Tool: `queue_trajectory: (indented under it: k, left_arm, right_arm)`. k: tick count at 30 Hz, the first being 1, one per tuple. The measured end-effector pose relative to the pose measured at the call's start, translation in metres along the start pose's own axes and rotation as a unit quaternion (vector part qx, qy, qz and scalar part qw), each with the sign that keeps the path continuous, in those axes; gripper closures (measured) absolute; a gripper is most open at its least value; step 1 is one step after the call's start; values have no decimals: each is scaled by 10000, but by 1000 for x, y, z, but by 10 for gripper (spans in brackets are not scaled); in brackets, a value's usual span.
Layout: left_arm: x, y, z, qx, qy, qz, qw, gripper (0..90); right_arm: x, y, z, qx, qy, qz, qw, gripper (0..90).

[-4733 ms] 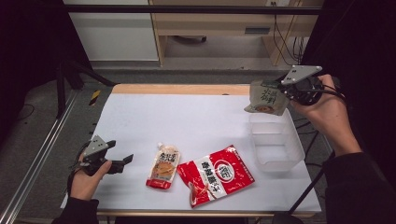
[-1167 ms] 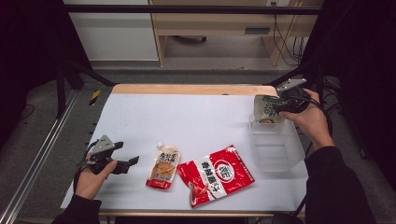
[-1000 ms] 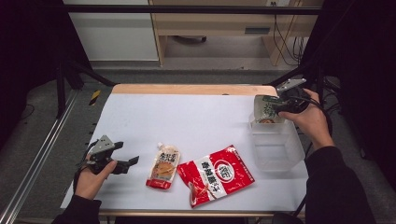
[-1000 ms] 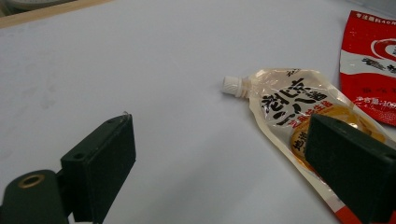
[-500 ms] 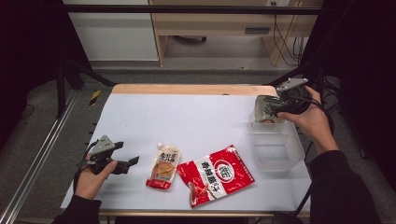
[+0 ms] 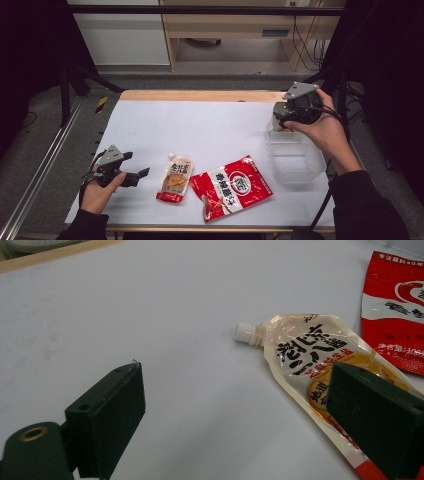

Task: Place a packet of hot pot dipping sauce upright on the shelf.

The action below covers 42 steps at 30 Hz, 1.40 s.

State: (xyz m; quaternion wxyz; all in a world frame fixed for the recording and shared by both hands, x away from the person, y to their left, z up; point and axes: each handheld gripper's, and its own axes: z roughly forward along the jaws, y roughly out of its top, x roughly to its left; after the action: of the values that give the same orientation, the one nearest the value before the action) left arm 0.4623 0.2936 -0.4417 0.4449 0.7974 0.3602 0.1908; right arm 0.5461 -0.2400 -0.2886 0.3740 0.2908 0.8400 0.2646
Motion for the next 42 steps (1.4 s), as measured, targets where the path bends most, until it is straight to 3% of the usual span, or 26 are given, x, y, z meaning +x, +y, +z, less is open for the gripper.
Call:
queue_trajectory:
  k: [4, 6, 8, 10, 11, 14, 19, 21, 23, 29, 30, 32, 36, 39, 42]
  left_arm:
    - [-5, 1, -1, -22, -5, 59, 10000, 89]
    - [-8, 2, -2, -29, -16, 97, 9999, 89]
    - [-9, 2, -3, -33, -9, 122, 9999, 88]
    - [-13, 3, -4, -42, -9, 185, 9998, 88]
    - [-14, 3, -4, -33, 10, 208, 9998, 86]
    - [-15, 2, -5, -28, 7, 190, 9998, 85]
    - [-16, 1, -4, -50, -15, 169, 9998, 81]
    - [-19, 1, -4, -42, -28, 185, 9998, 81]
    - [-22, 1, -4, -43, -66, 222, 9997, 76]
    - [-31, 2, -4, -52, -111, 294, 9995, 76]
    - [-32, 2, -3, -37, -105, 324, 9994, 75]
    - [-34, 2, 1, 59, -98, 420, 9991, 75]
    - [-35, 3, 1, 37, -160, 445, 9989, 75]
    - [-34, 1, 2, 110, -154, 480, 9987, 76]
    - [-34, 2, 2, 142, -116, 535, 9984, 76]
  right_arm:
    - [31, 24, -9, -319, 209, -148, 9992, 116]
    - [46, 33, -10, -344, 343, -209, 9986, 99]
    - [52, 36, -10, -351, 385, -255, 9983, 103]
    - [70, 43, -10, -392, 481, -338, 9975, 98]
    - [84, 47, -8, -407, 668, -362, 9963, 108]
    - [96, 50, -5, -397, 832, -355, 9951, 108]
    - [134, 57, 7, -423, 1126, -385, 9920, 138]
    - [138, 58, 9, -418, 1157, -393, 9916, 150]
    - [156, 58, 17, -404, 1328, -439, 9894, 187]
    - [178, 61, 30, -343, 1615, -460, 9852, 276]
    - [186, 64, 38, -329, 1746, -505, 9828, 331]
    - [193, 66, 45, -261, 1847, -543, 9809, 351]
    - [200, 70, 57, -240, 1983, -554, 9783, 402]
    - [210, 73, 76, -222, 2170, -492, 9747, 502]
    - [215, 74, 85, -88, 2209, -537, 9738, 525]
